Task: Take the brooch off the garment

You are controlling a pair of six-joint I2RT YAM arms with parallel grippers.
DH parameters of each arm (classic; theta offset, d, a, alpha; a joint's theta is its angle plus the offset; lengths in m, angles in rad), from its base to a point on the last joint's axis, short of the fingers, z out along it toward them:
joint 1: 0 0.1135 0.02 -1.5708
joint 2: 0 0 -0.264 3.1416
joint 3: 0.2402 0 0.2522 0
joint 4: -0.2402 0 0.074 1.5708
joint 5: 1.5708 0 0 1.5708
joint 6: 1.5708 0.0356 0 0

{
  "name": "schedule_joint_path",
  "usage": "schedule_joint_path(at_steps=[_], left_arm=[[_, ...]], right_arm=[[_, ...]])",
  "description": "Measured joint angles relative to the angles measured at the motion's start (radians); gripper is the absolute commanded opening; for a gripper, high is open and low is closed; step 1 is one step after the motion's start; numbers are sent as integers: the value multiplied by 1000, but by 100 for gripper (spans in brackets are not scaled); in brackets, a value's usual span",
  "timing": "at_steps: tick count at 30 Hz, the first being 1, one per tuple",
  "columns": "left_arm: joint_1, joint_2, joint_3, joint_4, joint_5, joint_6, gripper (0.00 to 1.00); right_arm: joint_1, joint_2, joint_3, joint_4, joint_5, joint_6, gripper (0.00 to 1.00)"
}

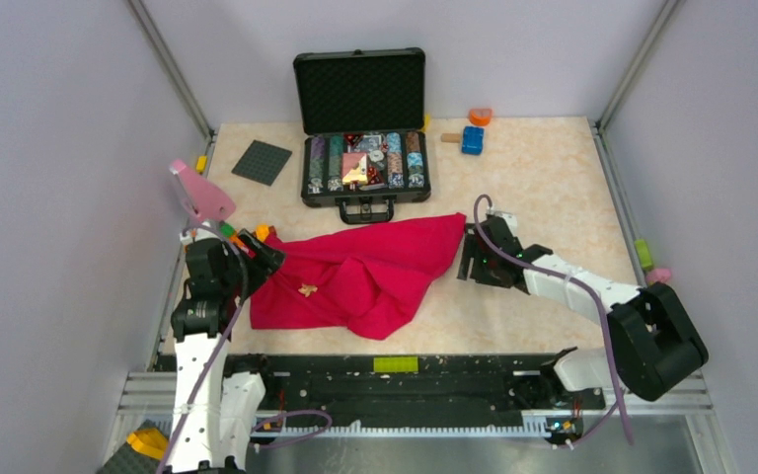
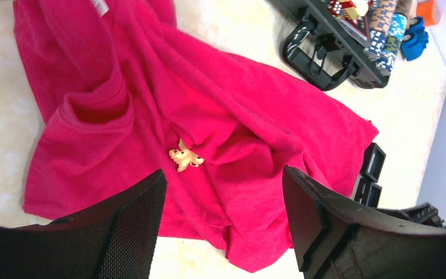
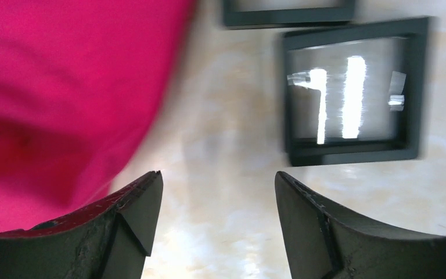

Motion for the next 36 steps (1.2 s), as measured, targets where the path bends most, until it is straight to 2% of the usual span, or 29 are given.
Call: schedule_joint_path(at_steps=[2,3,8,13,15,18,19,23,27,30,33,36], left_arm=[[0,0,-26,-2,-7,-29,52],[0,1,-44,-2,-11,-35,52],[0,48,-84,-15,2,-65,65],[0,101,-84,-13,13,-84,66],[0,118,-84,-13,6,-91,65],[0,130,-94,-2,-14,-107,64],[0,129,-106,12,-18,-112,63],[0,133,-180,74,-6,-141,59],[-4,188,-226,134,22,-146,52],[-18,214,-249,190,31,-140,41],[-42,216,-279,248,33,-137,24],[-77,233,-301,288,42,-136,23]], right_arm=[[64,-27,2,34,-51,-16,73],[104,-35,2,59,-82,-25,73],[239,-10,3,134,-158,-32,72],[278,89,3,221,-193,-26,58],[278,135,3,245,-201,-26,42],[278,186,22,251,-205,-35,8],[278,194,34,246,-197,-38,0],[262,199,108,186,-121,-40,0],[180,143,134,129,-67,-40,0],[99,45,136,62,-18,-54,0],[56,-32,169,3,33,-76,0],[26,-42,238,-33,43,-97,0]])
